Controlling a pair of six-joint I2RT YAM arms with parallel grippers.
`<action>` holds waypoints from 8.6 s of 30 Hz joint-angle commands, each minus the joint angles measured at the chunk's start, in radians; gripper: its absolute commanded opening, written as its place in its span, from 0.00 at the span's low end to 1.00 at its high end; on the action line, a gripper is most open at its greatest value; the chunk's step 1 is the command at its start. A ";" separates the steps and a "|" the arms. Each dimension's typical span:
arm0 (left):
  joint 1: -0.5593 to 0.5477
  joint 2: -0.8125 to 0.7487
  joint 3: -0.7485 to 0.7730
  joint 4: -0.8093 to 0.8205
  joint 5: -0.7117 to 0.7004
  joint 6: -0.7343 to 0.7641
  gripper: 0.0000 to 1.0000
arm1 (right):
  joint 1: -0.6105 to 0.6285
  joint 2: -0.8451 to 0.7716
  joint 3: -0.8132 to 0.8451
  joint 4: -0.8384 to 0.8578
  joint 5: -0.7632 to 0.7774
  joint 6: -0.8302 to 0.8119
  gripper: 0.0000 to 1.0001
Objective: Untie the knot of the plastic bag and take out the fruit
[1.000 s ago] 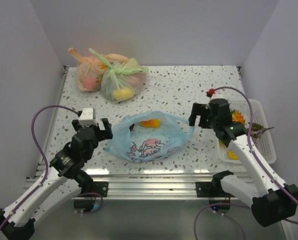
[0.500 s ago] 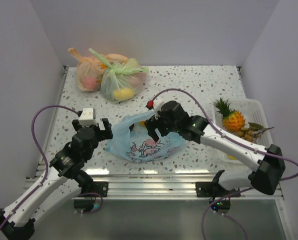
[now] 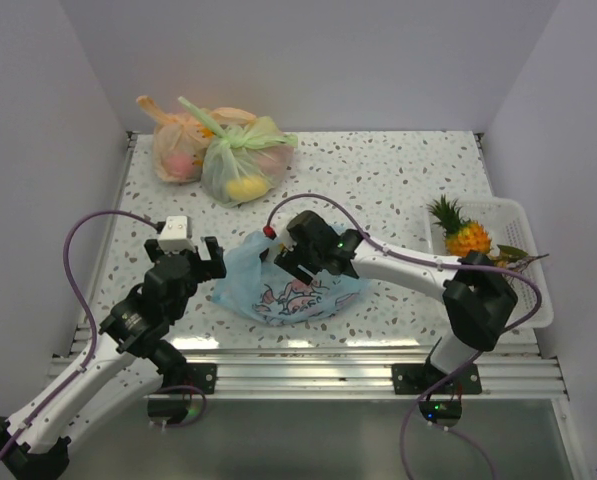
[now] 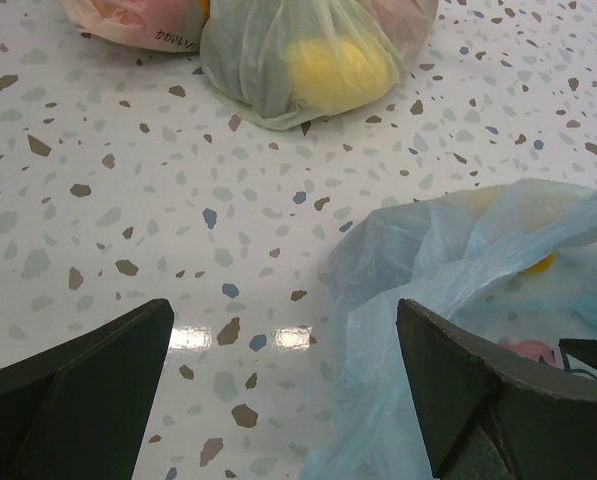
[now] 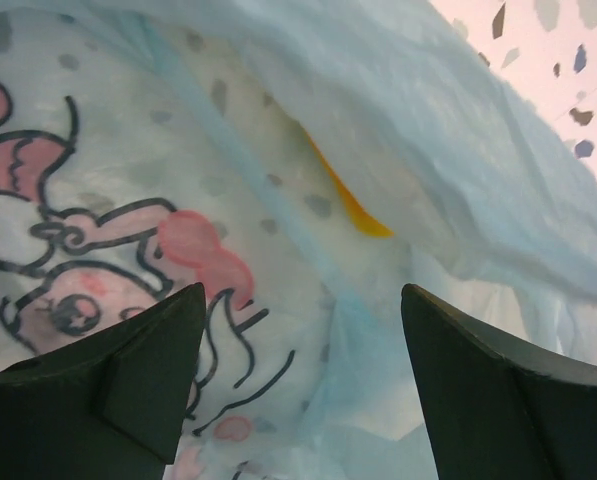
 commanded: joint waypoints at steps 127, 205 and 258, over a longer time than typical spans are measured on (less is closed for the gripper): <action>-0.016 0.347 0.136 0.102 0.364 -0.024 1.00 | -0.362 -0.446 -0.134 0.099 -0.281 0.640 0.98; -0.218 0.566 0.049 0.095 0.267 -0.416 0.00 | -0.047 0.031 -0.305 0.611 -0.120 0.636 0.79; -0.216 0.367 0.035 -0.070 0.182 -0.316 0.01 | -1.077 -0.343 -0.007 -0.032 0.378 0.561 0.27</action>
